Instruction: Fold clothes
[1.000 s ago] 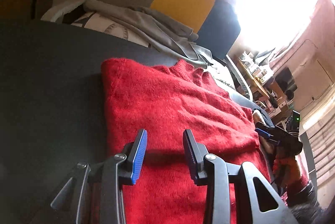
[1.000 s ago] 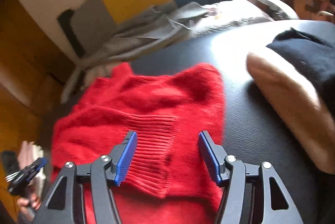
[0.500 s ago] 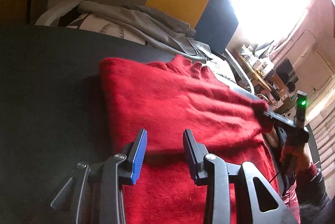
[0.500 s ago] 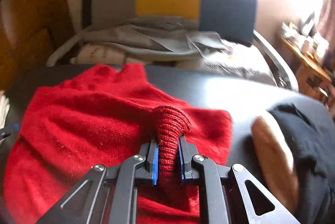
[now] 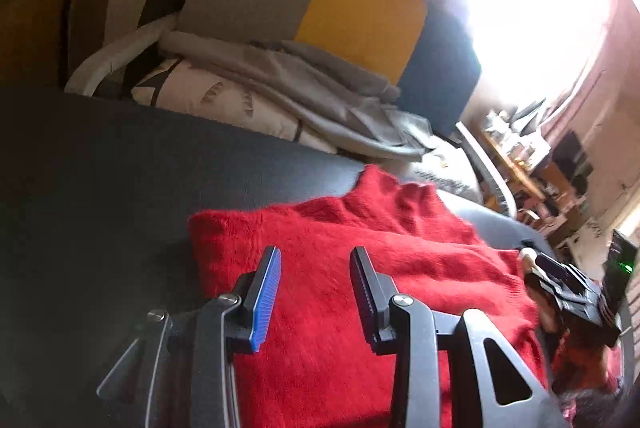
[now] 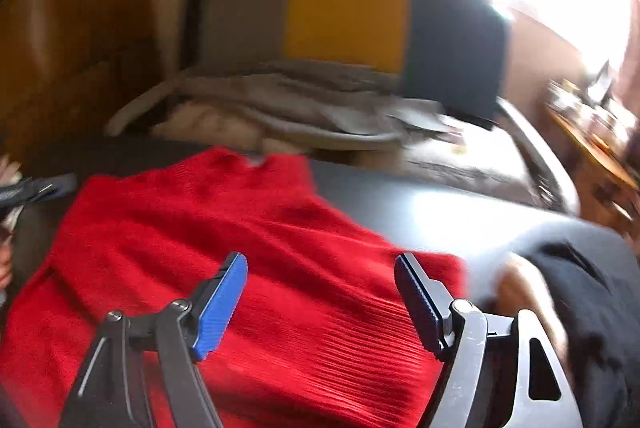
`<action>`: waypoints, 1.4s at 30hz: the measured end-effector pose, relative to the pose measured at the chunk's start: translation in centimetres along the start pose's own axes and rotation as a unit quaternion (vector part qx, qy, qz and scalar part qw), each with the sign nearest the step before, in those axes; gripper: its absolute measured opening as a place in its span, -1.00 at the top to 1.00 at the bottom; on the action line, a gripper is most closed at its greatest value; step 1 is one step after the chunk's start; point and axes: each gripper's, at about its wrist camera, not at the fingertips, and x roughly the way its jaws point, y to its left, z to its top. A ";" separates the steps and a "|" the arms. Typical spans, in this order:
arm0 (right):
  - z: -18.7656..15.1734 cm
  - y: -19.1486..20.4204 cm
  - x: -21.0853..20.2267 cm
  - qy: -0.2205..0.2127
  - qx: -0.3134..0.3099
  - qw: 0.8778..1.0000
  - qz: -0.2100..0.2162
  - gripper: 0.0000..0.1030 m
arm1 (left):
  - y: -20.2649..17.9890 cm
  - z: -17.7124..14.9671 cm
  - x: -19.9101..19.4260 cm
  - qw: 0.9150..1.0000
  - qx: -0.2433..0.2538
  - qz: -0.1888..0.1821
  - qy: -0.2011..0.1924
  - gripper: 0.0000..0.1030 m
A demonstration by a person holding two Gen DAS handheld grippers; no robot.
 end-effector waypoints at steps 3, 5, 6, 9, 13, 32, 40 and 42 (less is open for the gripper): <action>-0.8 1.4 2.8 0.033 -0.012 0.999 0.021 -0.50 | 0.0 -0.4 2.2 0.999 0.013 0.023 0.025 0.30; -2.1 0.6 4.2 0.056 0.002 0.998 0.017 -0.50 | 0.1 -1.6 3.4 0.998 0.038 0.032 0.042 0.29; -3.1 -0.1 4.9 0.067 0.015 0.998 0.015 -0.51 | 0.2 -2.3 3.7 0.997 0.051 0.033 0.040 0.26; -5.0 -3.1 4.1 0.035 0.063 0.995 0.064 -0.52 | 0.7 -3.0 3.4 0.998 0.059 0.021 0.018 0.23; -5.0 -3.2 4.2 0.036 0.063 0.995 0.065 -0.58 | 0.5 -2.7 3.6 0.998 0.053 0.033 0.021 0.23; 1.4 1.1 5.7 0.004 -0.017 0.998 0.061 -0.98 | -8.4 3.0 10.9 0.987 0.140 0.041 0.063 0.27; -1.4 -2.2 8.4 0.043 0.049 0.996 0.059 -0.99 | -5.6 2.4 10.1 0.995 0.084 0.014 0.045 0.28; -1.4 -2.4 8.3 0.055 0.045 0.996 0.057 -0.98 | -5.6 2.4 8.9 0.996 0.076 0.011 0.047 0.28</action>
